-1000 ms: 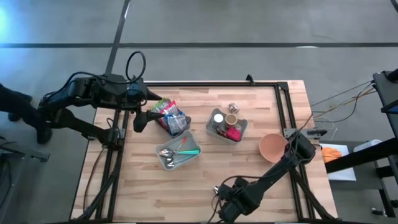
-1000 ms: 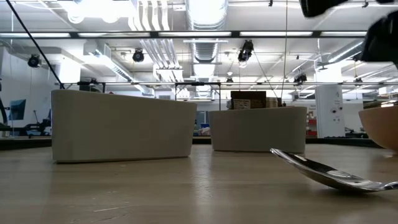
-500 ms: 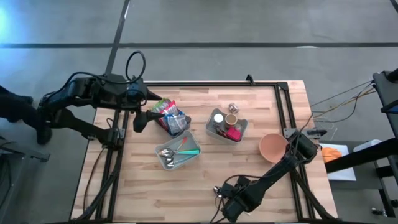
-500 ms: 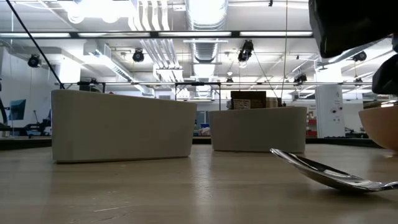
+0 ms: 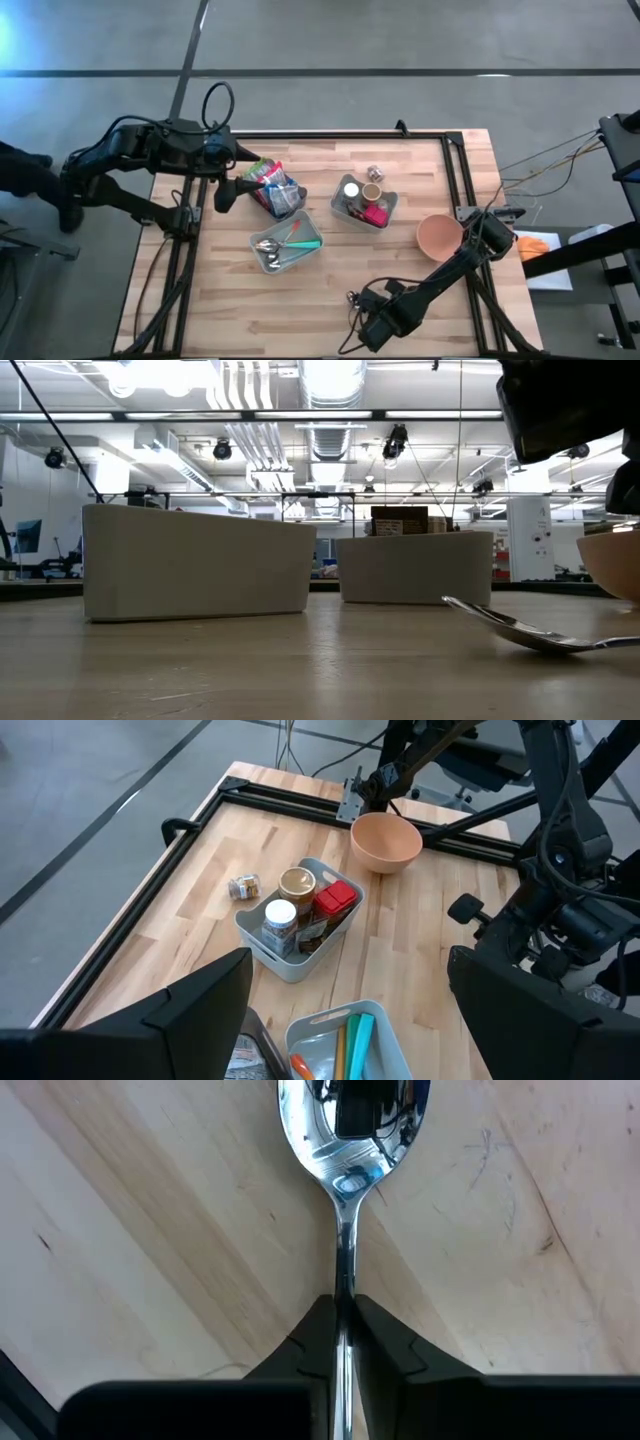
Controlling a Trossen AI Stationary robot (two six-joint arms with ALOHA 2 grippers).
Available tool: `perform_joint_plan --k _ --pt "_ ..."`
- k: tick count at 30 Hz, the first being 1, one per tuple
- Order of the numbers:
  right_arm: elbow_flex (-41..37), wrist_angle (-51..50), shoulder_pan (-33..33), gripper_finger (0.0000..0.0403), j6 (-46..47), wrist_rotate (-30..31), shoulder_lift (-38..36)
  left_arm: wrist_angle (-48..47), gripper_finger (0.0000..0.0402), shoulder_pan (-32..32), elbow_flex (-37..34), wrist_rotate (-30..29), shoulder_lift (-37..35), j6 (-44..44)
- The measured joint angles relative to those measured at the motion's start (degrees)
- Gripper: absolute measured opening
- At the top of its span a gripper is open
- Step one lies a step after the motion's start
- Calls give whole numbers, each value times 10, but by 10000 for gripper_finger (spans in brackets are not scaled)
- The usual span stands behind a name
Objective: Pick & Place Food Item
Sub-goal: Put the silver spoon into the bottom gray bin
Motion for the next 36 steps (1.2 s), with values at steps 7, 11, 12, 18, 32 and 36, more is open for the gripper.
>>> perform_joint_plan --k 7,11,12,18,32,36 --pt "-2 -7 0 11 0 5 -25 0 338 0 0 0 0 -6" --pt "-4 -20 -1 10 -11 34 -64 -13 338 0 0 32 0 -105" --pt "-3 -23 -4 10 -20 37 -79 -18 338 0 0 42 0 -123" --pt "-3 -40 -31 10 -63 71 -126 -18 338 0 0 46 1 -134" --pt "84 -49 -165 9 -332 106 -160 -140 338 0 0 101 3 -122" --pt "119 -47 -216 9 -428 121 -160 -181 338 0 0 101 2 -125"
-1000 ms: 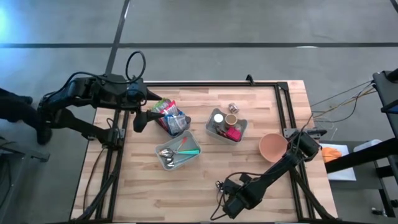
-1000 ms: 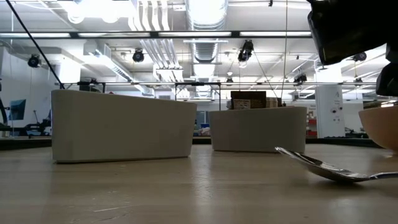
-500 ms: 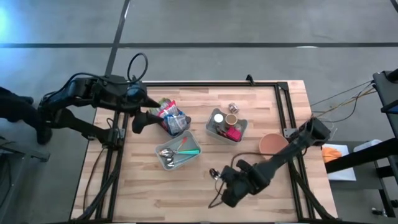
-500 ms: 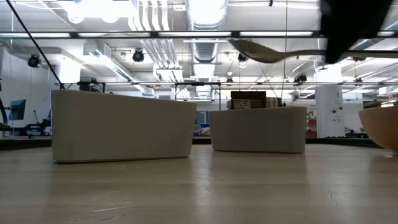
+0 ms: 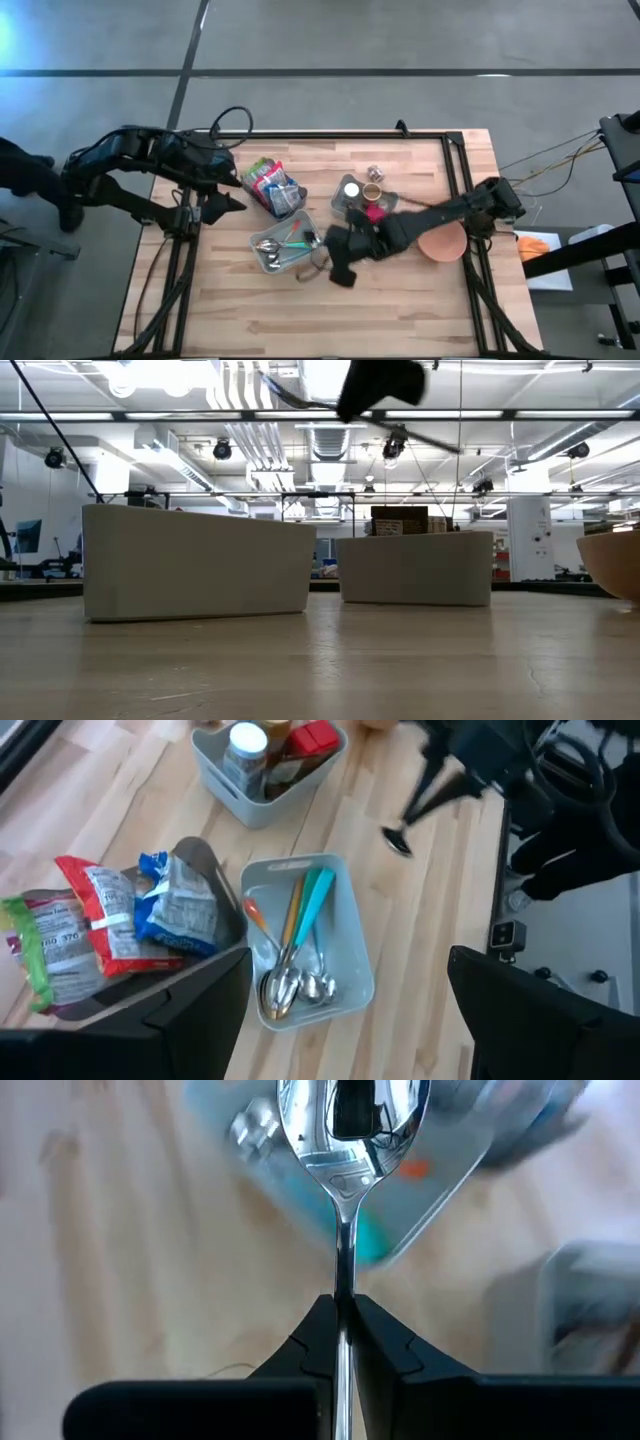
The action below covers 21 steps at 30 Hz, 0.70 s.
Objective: Pick & Place Food Item
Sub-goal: Put the silver spoon into the bottom gray bin
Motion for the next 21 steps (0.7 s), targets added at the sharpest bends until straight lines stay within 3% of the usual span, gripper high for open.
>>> perform_joint_plan --k 5,9,17,21 --pt "28 59 -53 9 -139 -9 16 -3 338 0 0 0 0 0" --pt "25 153 -86 9 -230 -51 27 -4 338 0 0 0 0 0" --pt "24 279 -123 8 -307 -134 81 -13 338 0 0 0 -1 1" --pt "39 279 -127 8 -308 -146 123 -13 338 0 0 0 -1 5"
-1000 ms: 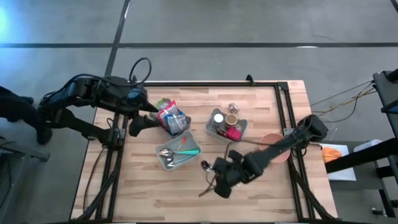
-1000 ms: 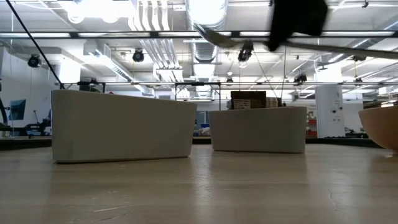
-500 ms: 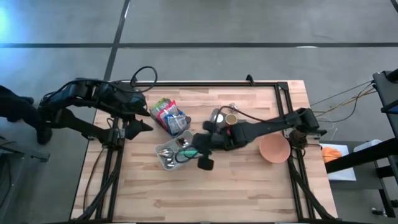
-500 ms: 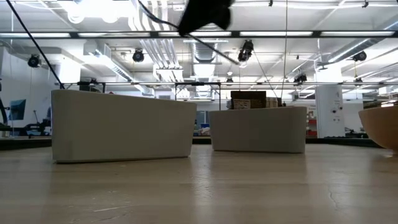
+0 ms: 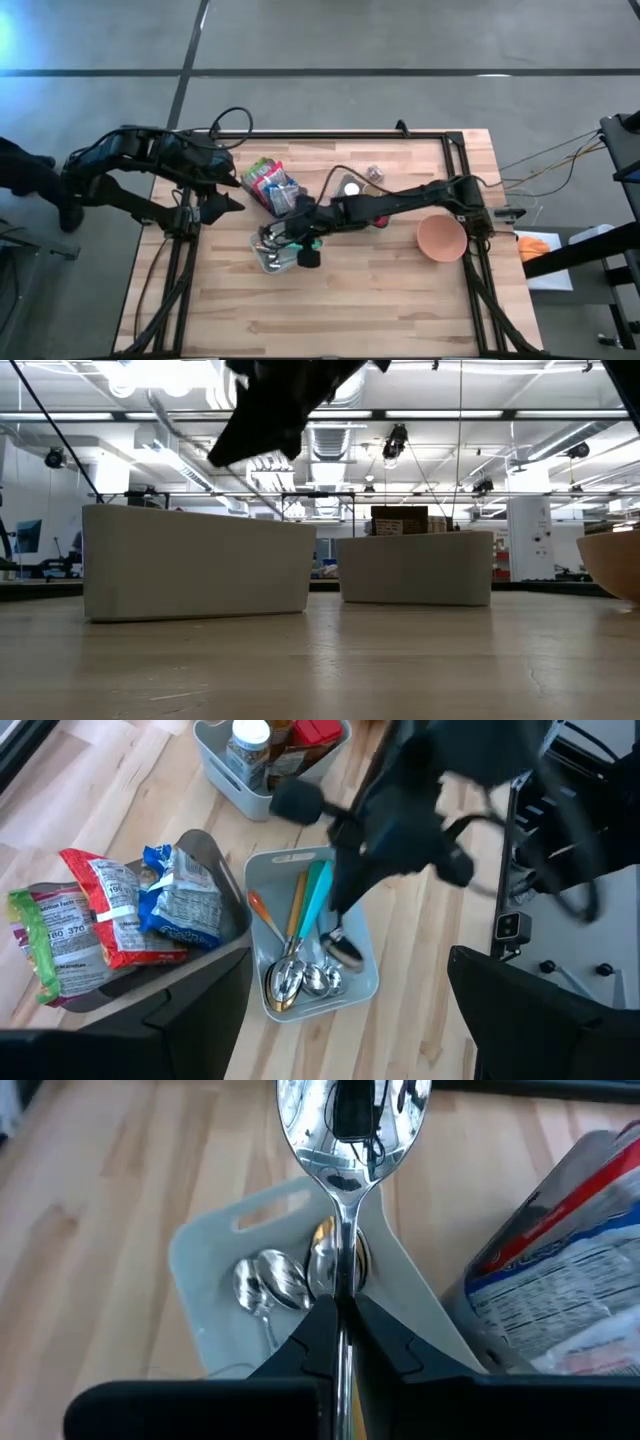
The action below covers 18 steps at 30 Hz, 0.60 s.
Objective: Pick & Place Food Item
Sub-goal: Put the silver spoon into the bottom gray bin
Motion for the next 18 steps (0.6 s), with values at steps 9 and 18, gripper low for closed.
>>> perform_joint_plan --k 9,18 --pt "38 -55 -11 8 28 -16 62 -2 338 0 0 0 0 2" --pt "32 -145 -13 8 43 -24 64 -22 338 0 0 0 0 15"
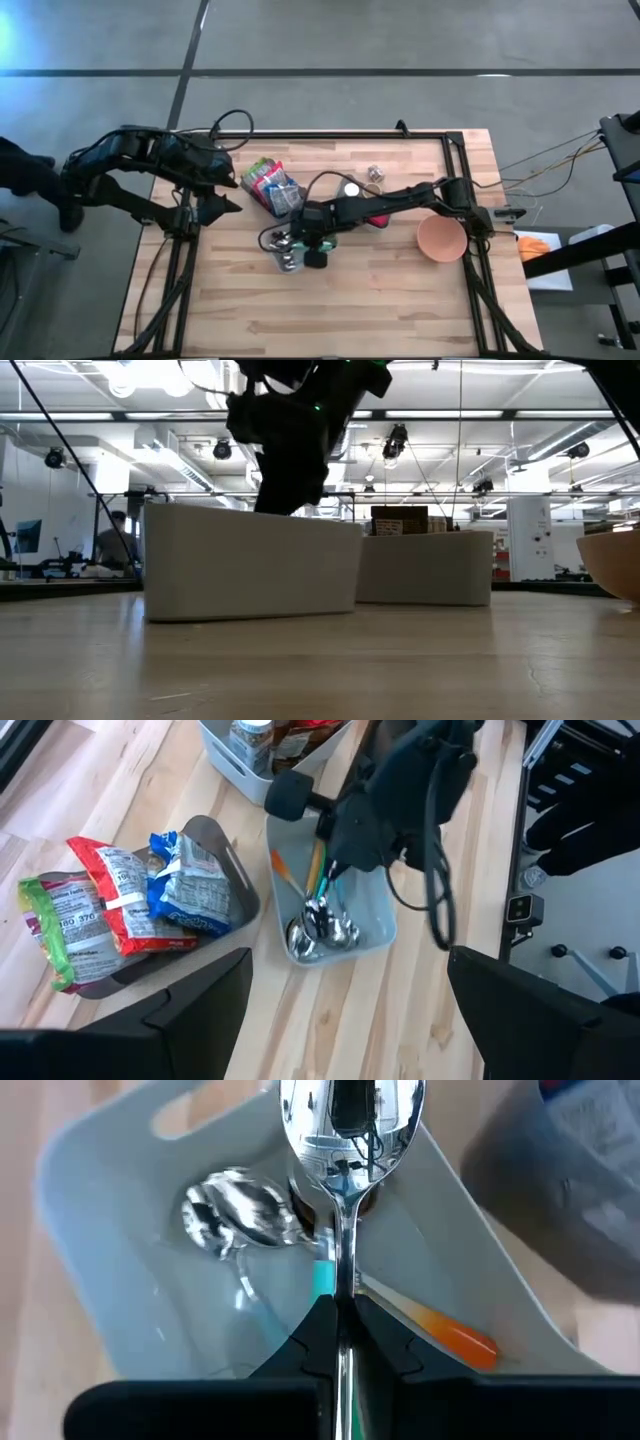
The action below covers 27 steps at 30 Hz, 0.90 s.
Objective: Pick & Place Food Item
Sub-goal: Put the silver spoon into the bottom gray bin
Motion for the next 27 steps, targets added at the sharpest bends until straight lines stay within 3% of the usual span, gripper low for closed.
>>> perform_joint_plan --k 13,27 --pt "1 -72 -3 8 23 -5 0 -9 338 0 0 0 0 1" --pt "-13 -82 -12 8 47 -48 0 -11 338 0 0 0 0 1"
